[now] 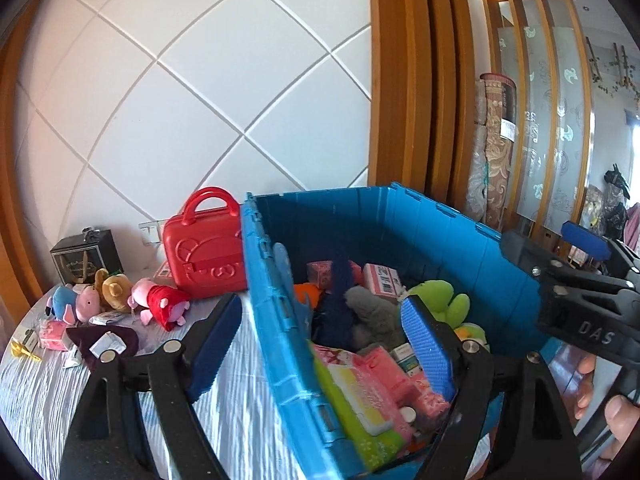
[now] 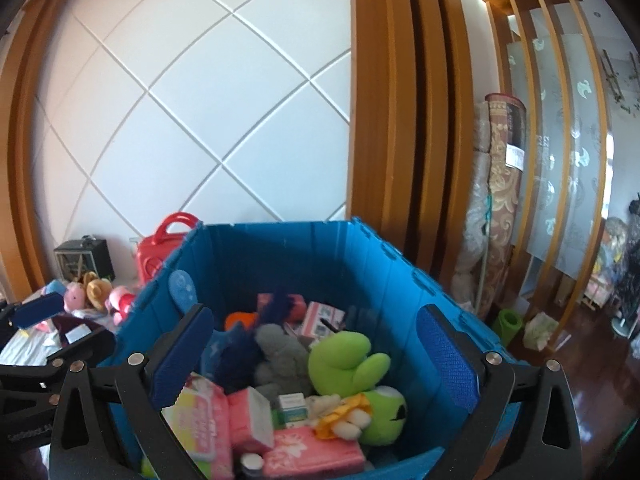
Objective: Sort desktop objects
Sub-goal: 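Withdraw both open tools from the crate and move back over the bed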
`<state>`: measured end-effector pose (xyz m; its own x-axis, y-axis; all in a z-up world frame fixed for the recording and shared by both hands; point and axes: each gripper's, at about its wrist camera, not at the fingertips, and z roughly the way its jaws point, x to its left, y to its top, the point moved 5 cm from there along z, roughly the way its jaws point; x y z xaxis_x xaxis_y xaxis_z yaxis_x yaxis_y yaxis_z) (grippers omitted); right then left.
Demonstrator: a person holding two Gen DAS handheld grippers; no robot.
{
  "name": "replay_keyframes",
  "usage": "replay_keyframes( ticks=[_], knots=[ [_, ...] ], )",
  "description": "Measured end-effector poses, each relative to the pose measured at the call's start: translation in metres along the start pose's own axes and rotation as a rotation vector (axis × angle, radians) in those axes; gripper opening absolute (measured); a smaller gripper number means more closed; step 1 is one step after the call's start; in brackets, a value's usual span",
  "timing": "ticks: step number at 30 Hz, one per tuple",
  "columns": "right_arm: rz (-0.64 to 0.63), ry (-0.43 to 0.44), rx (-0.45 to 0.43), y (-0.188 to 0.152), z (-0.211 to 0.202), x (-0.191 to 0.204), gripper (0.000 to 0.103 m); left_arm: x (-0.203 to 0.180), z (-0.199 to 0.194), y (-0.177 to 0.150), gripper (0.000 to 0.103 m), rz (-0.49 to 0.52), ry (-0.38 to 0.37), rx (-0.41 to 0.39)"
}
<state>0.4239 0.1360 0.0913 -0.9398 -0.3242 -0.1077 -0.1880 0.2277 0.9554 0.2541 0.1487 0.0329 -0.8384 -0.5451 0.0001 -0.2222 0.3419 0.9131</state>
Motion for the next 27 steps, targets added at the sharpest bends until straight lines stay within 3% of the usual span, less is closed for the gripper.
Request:
replay_keyframes(
  ticks=[7, 14, 18, 27],
  knots=[
    [-0.001, 0.077, -0.081, 0.026, -0.031, 0.099, 0.103, 0.118, -0.017, -0.002, 0.082, -0.060, 0.024, -0.044],
    [-0.010, 0.126, -0.086, 0.039, -0.033, 0.231, 0.103, 0.252, -0.014, -0.022, 0.082, -0.093, 0.064, 0.043],
    [-0.048, 0.134, -0.028, 0.031, -0.017, 0.294, 0.103, 0.322, 0.000, -0.049, 0.082, -0.134, 0.086, 0.144],
    [-0.152, 0.208, 0.117, -0.007, 0.040, 0.386, 0.103, 0.456, 0.013, -0.121, 0.082, -0.241, 0.284, 0.292]
  ],
)
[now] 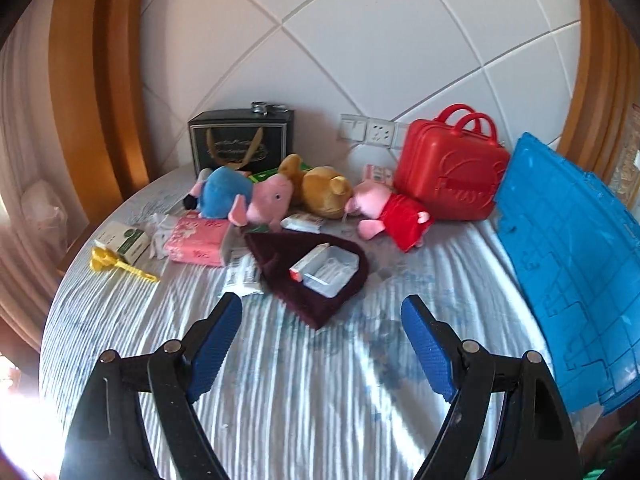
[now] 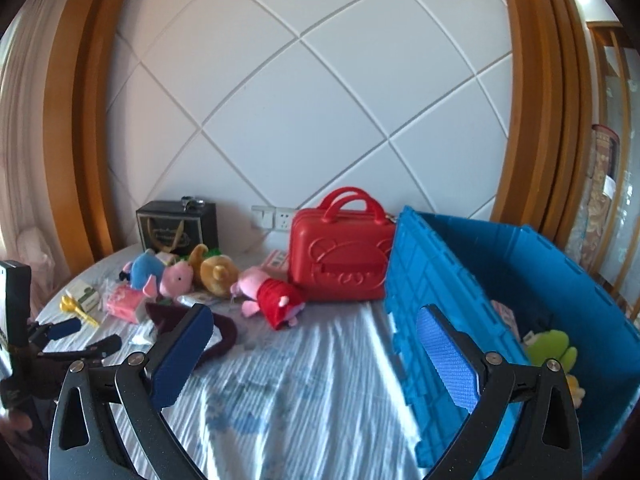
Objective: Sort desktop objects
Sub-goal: 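Withdraw both open tools from the crate and move back over the bed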
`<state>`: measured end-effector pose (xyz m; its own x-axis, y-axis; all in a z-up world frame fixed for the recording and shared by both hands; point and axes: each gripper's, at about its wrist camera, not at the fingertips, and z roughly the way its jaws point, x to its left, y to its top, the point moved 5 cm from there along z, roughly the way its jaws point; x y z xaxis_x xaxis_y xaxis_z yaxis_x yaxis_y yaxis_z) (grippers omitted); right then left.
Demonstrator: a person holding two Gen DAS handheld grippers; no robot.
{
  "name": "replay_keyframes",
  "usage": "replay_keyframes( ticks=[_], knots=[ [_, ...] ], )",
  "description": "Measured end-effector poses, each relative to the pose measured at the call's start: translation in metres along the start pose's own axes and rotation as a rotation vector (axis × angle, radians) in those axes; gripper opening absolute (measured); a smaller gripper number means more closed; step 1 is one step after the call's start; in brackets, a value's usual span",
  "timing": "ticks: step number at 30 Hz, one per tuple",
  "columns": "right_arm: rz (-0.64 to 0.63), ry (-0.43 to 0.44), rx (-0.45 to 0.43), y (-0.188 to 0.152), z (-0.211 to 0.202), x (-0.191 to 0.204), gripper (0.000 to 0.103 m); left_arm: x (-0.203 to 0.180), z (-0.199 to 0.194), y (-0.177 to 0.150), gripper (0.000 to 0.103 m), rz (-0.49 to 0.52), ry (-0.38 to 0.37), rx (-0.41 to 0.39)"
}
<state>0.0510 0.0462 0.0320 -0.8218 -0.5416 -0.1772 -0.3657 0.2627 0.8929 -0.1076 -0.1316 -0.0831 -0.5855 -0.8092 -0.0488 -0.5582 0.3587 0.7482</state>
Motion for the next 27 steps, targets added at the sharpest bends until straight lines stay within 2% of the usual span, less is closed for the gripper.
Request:
replay_keyframes(
  ticks=[2, 7, 15, 22, 27],
  knots=[
    [0.005, 0.036, 0.027, -0.007, 0.016, 0.010, 0.103, 0.017, 0.013, -0.004, 0.082, 0.003, 0.036, 0.030],
    [0.004, 0.084, 0.145, -0.026, 0.063, 0.019, 0.103, 0.032, 0.045, -0.009, 0.082, -0.001, 0.046, 0.090],
    [-0.015, 0.130, 0.318, -0.047, 0.147, 0.018, 0.103, 0.012, 0.104, -0.014, 0.082, -0.018, 0.021, 0.211],
    [-0.035, 0.143, 0.433, -0.070, 0.220, 0.012, 0.103, -0.009, 0.185, -0.012, 0.082, -0.021, 0.002, 0.312],
    [-0.016, 0.166, 0.495, -0.084, 0.272, 0.015, 0.103, -0.013, 0.239, -0.007, 0.082, 0.016, 0.005, 0.353]
  ],
)
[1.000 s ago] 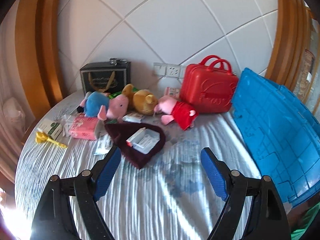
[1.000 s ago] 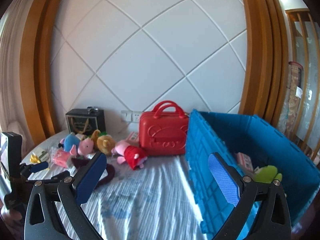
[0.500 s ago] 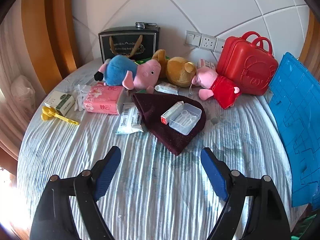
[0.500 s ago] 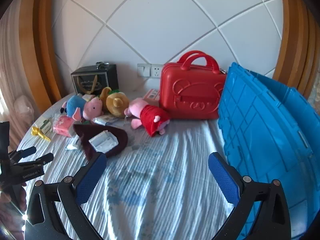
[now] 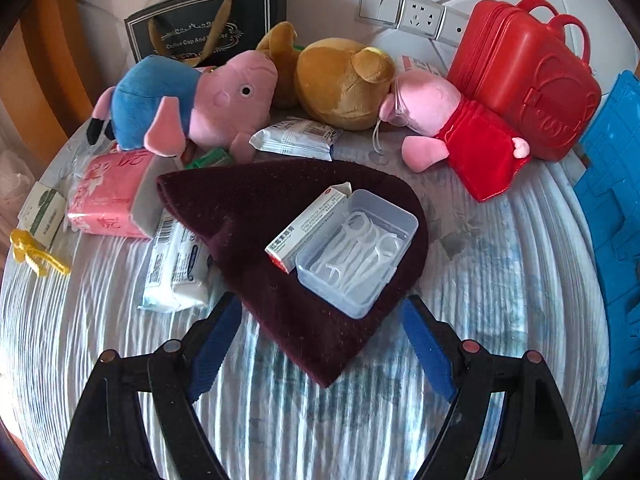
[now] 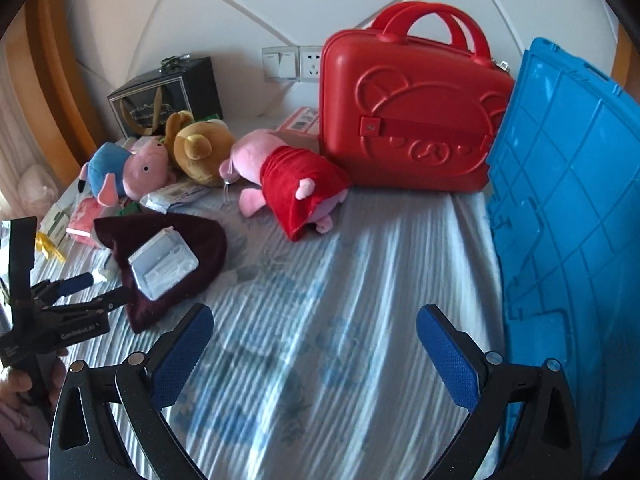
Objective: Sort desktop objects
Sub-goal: 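Withdraw both open tools from the crate and move back over the bed, then grasp the clear floss-pick box with the left tool while the right tool grasps the pink pig plush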
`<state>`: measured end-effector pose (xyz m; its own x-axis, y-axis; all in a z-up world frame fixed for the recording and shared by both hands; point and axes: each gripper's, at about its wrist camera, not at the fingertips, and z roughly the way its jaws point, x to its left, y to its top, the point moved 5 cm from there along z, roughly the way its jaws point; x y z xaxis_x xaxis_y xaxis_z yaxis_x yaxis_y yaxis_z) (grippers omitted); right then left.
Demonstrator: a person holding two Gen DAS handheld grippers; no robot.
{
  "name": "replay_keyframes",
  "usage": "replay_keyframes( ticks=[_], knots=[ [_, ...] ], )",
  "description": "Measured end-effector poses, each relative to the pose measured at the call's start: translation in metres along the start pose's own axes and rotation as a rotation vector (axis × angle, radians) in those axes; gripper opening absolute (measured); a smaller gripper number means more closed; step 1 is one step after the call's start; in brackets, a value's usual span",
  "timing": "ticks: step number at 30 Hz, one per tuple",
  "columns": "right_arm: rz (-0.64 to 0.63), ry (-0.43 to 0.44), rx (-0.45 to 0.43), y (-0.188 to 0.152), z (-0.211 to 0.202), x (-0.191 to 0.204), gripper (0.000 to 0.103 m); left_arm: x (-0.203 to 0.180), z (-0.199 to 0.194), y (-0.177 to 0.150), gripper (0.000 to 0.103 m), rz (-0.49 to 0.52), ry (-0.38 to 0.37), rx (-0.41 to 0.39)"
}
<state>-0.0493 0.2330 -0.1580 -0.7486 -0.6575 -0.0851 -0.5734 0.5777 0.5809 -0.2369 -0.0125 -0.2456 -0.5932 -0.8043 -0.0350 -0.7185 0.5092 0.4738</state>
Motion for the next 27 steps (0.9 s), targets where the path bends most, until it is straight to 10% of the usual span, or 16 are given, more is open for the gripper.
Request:
replay_keyframes(
  ticks=[10, 20, 27],
  knots=[
    [0.030, 0.031, 0.065, 0.023, 0.089, 0.002, 0.103, -0.015, 0.073, 0.018, 0.084, 0.010, -0.055, 0.099],
    [-0.024, 0.135, 0.060, 0.057, 0.151, -0.005, 0.103, -0.027, 0.062, 0.068, 0.075, -0.032, -0.014, -0.094],
    [-0.109, 0.176, 0.010, 0.087, 0.165, 0.014, 0.103, -0.035, 0.084, 0.093, 0.074, -0.003, -0.005, -0.036]
  ],
)
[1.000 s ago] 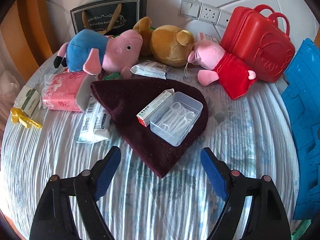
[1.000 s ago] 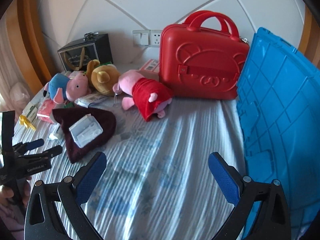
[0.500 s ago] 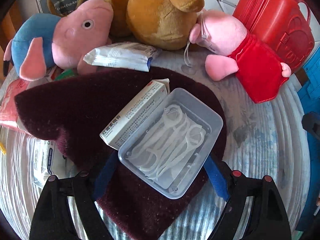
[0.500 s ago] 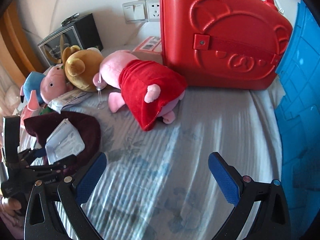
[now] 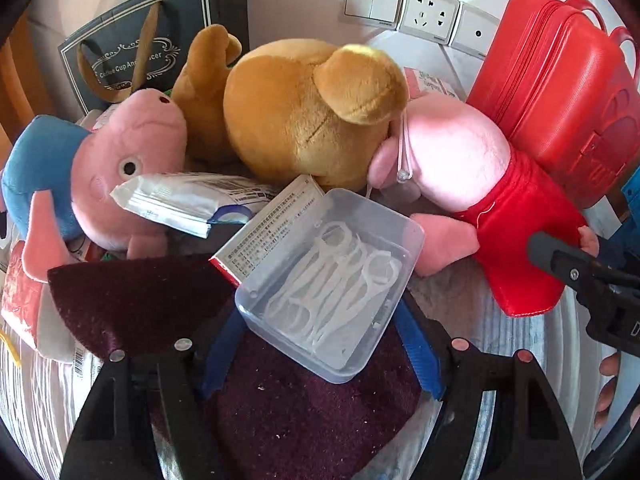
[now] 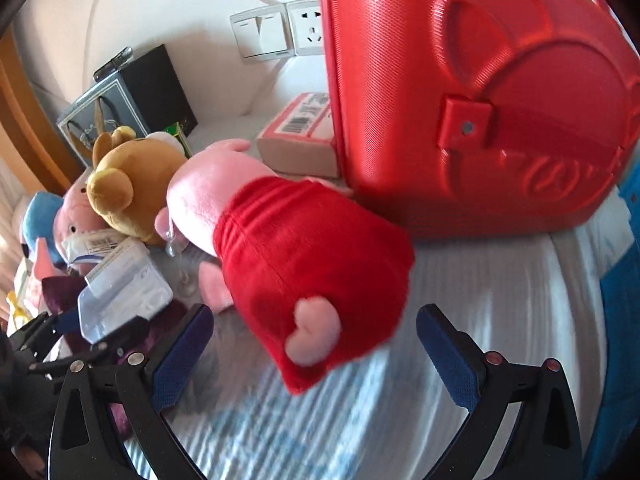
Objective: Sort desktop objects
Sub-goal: 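Grasp the clear floss-pick box with the left tool while the right tool grasps the pink pig plush, then lift the floss-pick box and pig plush and carry them over the crate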
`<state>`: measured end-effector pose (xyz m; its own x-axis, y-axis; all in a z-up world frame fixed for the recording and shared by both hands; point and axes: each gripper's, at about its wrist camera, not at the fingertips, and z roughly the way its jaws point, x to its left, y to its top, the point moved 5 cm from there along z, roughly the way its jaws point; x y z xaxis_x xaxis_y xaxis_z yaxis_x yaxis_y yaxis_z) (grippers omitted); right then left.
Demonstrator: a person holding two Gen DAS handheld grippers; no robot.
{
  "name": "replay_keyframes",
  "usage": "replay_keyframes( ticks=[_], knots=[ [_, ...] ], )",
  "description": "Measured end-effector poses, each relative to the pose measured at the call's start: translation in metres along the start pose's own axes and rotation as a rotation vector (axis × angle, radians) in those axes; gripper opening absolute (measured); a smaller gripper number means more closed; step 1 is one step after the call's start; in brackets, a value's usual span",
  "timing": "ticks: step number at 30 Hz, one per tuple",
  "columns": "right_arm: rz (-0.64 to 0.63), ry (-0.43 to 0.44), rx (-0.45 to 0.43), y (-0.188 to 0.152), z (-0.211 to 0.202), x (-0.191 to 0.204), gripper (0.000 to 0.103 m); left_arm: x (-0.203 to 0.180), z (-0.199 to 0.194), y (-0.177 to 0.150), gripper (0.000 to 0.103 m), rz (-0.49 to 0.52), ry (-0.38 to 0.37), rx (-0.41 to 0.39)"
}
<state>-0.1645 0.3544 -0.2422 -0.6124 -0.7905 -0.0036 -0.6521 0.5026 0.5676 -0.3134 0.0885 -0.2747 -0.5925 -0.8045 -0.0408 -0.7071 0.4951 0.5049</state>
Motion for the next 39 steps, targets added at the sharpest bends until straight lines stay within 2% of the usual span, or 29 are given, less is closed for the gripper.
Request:
replay_keyframes(
  ticks=[4, 8, 9, 10, 11, 13, 18, 25, 30, 31, 32, 34, 39],
  knots=[
    [-0.034, -0.031, 0.020, 0.010, 0.021, 0.003, 0.103, 0.000, 0.008, -0.002, 0.074, -0.012, -0.007, 0.002],
    [0.012, -0.023, 0.053, 0.012, 0.042, 0.001, 0.103, 0.003, 0.002, -0.005, 0.073, -0.010, -0.002, -0.023],
    [0.016, -0.029, 0.048, 0.011, 0.040, 0.001, 0.103, 0.004, -0.001, -0.007, 0.073, -0.009, 0.003, -0.027],
    [0.018, -0.038, 0.049, 0.009, 0.036, 0.002, 0.093, 0.004, -0.006, -0.009, 0.073, -0.007, 0.004, -0.033],
    [0.017, -0.050, 0.048, 0.006, 0.031, 0.002, 0.088, 0.005, -0.010, -0.011, 0.073, -0.003, 0.004, -0.037],
    [0.006, -0.076, 0.060, -0.002, 0.020, 0.005, 0.084, 0.005, -0.019, -0.019, 0.073, 0.003, 0.012, -0.041],
    [0.010, -0.074, 0.120, -0.044, -0.022, 0.010, 0.082, -0.001, -0.044, -0.058, 0.073, 0.022, -0.007, 0.012],
    [0.065, -0.087, 0.229, -0.119, -0.077, 0.009, 0.085, 0.002, -0.060, -0.123, 0.073, 0.026, 0.007, 0.160],
    [0.093, -0.058, 0.260, -0.154, -0.102, 0.006, 0.091, 0.006, -0.079, -0.148, 0.074, 0.062, 0.036, 0.200],
    [0.096, -0.051, 0.253, -0.157, -0.109, 0.006, 0.093, 0.007, -0.083, -0.150, 0.074, 0.070, 0.041, 0.202],
    [0.013, -0.003, 0.240, -0.158, -0.112, 0.009, 0.099, 0.008, -0.086, -0.152, 0.074, 0.079, 0.047, 0.206],
    [-0.004, -0.020, 0.216, -0.157, -0.124, 0.006, 0.103, 0.011, -0.094, -0.153, 0.074, 0.091, 0.058, 0.203],
    [-0.089, -0.032, 0.174, -0.145, -0.139, 0.014, 0.103, 0.014, -0.111, -0.149, 0.074, 0.103, 0.053, 0.178]
  ],
)
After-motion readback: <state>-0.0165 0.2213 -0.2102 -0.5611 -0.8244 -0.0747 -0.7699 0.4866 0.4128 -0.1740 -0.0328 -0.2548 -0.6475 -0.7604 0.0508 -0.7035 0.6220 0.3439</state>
